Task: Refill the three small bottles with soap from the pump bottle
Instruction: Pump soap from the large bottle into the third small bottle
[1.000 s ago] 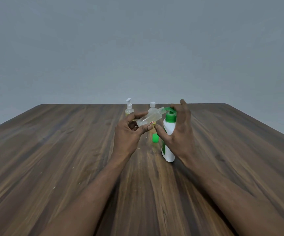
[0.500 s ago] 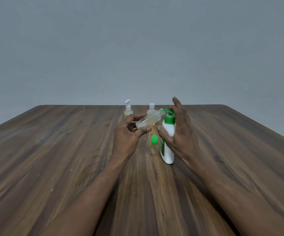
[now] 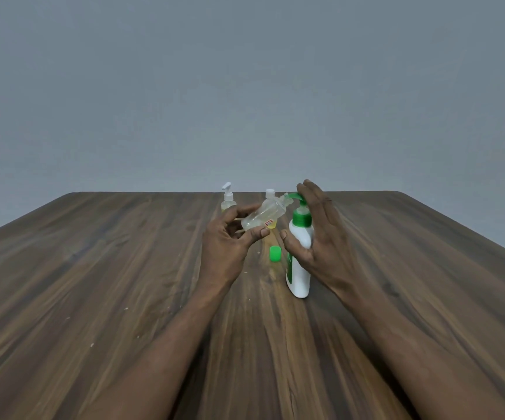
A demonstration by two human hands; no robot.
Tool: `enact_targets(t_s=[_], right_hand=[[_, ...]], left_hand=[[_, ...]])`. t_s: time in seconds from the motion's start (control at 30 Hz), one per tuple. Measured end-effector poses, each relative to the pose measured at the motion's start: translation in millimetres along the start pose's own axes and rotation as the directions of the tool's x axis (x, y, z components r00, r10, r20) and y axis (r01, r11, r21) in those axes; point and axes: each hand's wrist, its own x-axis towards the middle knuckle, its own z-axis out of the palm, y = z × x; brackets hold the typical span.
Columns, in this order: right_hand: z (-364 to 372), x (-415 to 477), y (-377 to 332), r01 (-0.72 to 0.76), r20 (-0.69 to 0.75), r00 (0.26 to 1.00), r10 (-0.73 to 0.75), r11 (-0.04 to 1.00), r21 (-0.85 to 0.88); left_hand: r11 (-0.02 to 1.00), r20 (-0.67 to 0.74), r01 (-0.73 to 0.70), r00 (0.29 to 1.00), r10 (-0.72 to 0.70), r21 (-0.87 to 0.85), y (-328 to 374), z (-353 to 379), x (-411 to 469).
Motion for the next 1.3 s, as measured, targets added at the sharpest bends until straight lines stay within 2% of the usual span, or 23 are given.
enact_targets(t_s=[0.13,0.27,0.4,0.67,0.9,1.3], right_hand=[[-1.9,-0.4,1.2,-0.043,0.002,0.999,0.043,0.999,-0.006],[0.4,-2.4,2.4,0.0,0.015,1.0,0.0,1.0,-0.023],[-2.0,-5.5,1.0,-0.067,0.053,0.996,0.067,0.998,-0.008],[-13.4,2.8,-2.2,0.02,0.088,0.996,-0.008,0.991,-0.134],[-15.9,3.5,-12.0,-0.064,0.121,0.99,0.066,0.998,-0.024],[-11.7,-3.5,-11.2,-0.107,0.113,0.988,0.108,0.994,-0.015]], left_hand=[[1.0,0.001,0.004,1.0,-0.004,0.029,-0.9,0.1,-0.3],[0.998,0.003,0.014,1.0,-0.014,0.055,-1.5,-1.9,-1.7],[0.999,0.01,0.019,1.0,-0.019,0.046,-0.6,-3.1,-2.9],[1.0,-0.002,0.01,1.0,-0.01,0.021,0.1,-0.8,-1.1],[1.0,-0.002,0.03,1.0,-0.03,-0.007,-6.3,0.3,0.2],[0.998,-0.002,0.07,0.998,-0.07,0.001,-9.6,-2.0,-1.5]])
